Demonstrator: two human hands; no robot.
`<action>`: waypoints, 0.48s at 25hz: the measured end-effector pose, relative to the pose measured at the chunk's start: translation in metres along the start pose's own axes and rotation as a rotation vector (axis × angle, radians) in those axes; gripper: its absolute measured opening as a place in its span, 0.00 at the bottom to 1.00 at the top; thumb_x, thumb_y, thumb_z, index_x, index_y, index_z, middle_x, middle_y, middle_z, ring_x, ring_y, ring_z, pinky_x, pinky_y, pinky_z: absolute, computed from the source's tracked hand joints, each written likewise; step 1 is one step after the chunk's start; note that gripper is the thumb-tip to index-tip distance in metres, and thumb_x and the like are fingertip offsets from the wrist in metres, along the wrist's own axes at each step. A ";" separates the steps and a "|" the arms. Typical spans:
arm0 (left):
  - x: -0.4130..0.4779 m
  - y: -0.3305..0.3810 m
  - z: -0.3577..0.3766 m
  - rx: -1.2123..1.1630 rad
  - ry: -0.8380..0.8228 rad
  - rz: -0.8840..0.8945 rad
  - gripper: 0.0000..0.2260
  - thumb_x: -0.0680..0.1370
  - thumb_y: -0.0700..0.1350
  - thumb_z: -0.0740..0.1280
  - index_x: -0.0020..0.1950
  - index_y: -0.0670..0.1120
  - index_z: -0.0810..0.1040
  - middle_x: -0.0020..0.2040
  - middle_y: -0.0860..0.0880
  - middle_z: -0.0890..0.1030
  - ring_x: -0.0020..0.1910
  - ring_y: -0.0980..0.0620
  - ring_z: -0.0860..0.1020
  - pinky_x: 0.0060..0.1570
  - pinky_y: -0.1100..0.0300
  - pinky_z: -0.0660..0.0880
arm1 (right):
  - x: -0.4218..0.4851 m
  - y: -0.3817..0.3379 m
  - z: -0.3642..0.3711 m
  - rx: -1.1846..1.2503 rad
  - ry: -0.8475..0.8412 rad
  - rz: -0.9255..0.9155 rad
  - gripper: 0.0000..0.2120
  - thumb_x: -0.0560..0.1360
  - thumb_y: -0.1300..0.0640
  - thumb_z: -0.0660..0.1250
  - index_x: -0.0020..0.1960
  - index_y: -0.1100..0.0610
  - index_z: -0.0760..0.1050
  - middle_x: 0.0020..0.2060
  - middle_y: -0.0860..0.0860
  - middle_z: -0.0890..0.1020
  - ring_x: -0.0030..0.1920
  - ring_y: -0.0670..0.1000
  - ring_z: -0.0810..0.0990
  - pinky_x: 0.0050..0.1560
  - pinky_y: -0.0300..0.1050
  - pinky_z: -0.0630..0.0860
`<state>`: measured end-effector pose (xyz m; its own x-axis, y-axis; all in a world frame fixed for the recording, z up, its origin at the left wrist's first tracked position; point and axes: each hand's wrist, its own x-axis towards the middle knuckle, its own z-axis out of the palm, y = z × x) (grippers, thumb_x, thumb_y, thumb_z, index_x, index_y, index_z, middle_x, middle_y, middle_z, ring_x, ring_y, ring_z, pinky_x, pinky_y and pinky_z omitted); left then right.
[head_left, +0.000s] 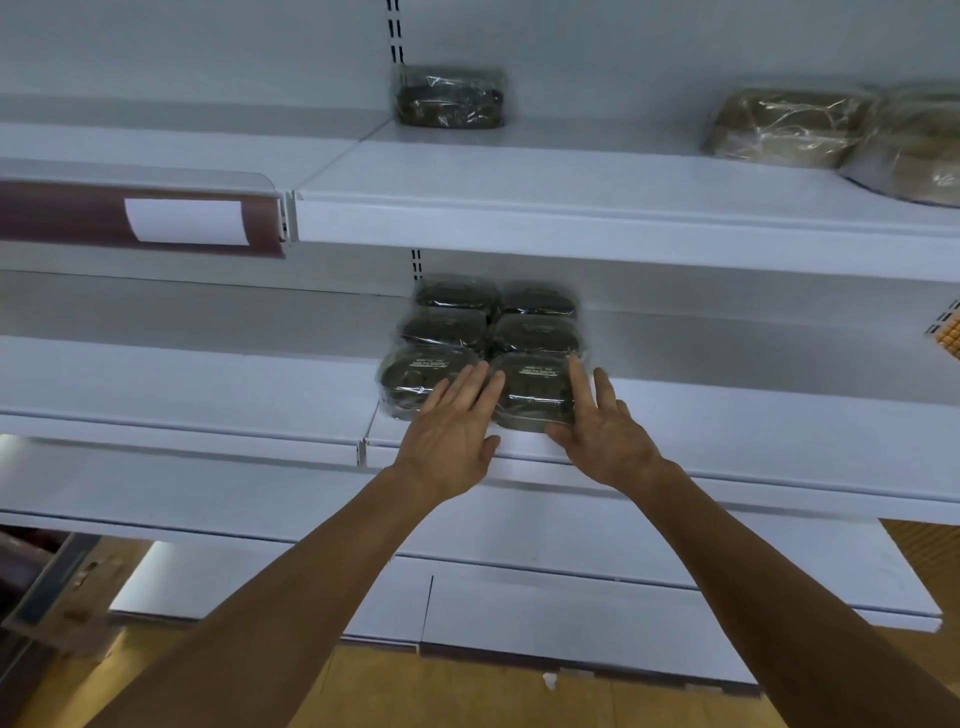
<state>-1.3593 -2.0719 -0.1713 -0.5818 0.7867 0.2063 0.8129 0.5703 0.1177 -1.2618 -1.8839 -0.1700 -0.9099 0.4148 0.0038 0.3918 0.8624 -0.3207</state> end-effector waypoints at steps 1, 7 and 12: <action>-0.005 0.002 -0.004 -0.005 0.000 0.001 0.33 0.83 0.52 0.60 0.82 0.48 0.45 0.82 0.47 0.45 0.80 0.50 0.44 0.78 0.54 0.43 | -0.005 -0.003 -0.003 -0.026 -0.002 0.002 0.41 0.79 0.43 0.62 0.80 0.50 0.38 0.79 0.59 0.48 0.74 0.65 0.62 0.69 0.58 0.67; -0.034 0.014 -0.041 -0.030 0.117 0.043 0.32 0.82 0.53 0.60 0.82 0.47 0.50 0.82 0.46 0.49 0.80 0.49 0.46 0.77 0.55 0.41 | -0.046 -0.032 -0.038 -0.088 0.036 -0.199 0.33 0.80 0.44 0.61 0.79 0.52 0.53 0.79 0.52 0.53 0.75 0.56 0.60 0.73 0.50 0.62; -0.054 0.021 -0.089 -0.031 0.237 0.071 0.30 0.81 0.53 0.62 0.80 0.45 0.58 0.80 0.43 0.58 0.79 0.45 0.54 0.77 0.53 0.46 | -0.080 -0.063 -0.082 -0.124 0.085 -0.275 0.31 0.81 0.46 0.60 0.80 0.52 0.53 0.79 0.50 0.57 0.77 0.52 0.56 0.75 0.44 0.55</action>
<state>-1.3085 -2.1239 -0.0937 -0.5042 0.7450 0.4368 0.8540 0.5051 0.1242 -1.2021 -1.9475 -0.0730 -0.9714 0.1795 0.1552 0.1512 0.9723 -0.1784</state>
